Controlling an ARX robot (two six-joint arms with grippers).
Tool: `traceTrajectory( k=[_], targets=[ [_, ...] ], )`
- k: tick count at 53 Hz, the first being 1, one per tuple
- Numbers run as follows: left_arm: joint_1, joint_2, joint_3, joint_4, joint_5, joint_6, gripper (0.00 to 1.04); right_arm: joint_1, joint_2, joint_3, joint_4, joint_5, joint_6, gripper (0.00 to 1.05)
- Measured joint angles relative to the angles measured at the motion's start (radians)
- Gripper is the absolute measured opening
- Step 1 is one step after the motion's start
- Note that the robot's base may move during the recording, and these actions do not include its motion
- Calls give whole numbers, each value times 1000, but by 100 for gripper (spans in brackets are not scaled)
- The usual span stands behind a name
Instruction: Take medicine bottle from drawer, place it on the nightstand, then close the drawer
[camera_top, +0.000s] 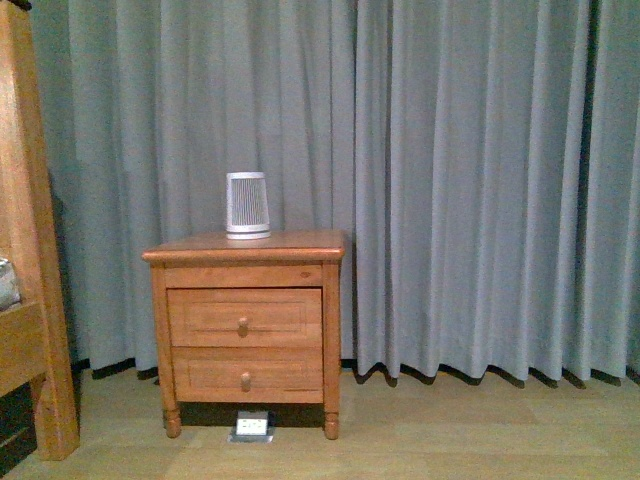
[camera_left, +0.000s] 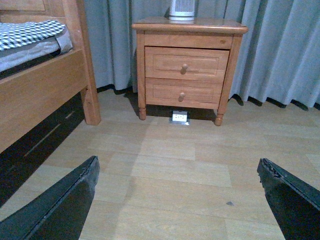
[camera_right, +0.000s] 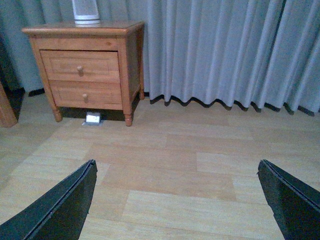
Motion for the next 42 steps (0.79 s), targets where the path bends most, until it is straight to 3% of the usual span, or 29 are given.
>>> traceTrajectory(
  k=[42],
  targets=[
    [0,0,0,0,0,0,98,0,0,0,0,0,0,98]
  ],
)
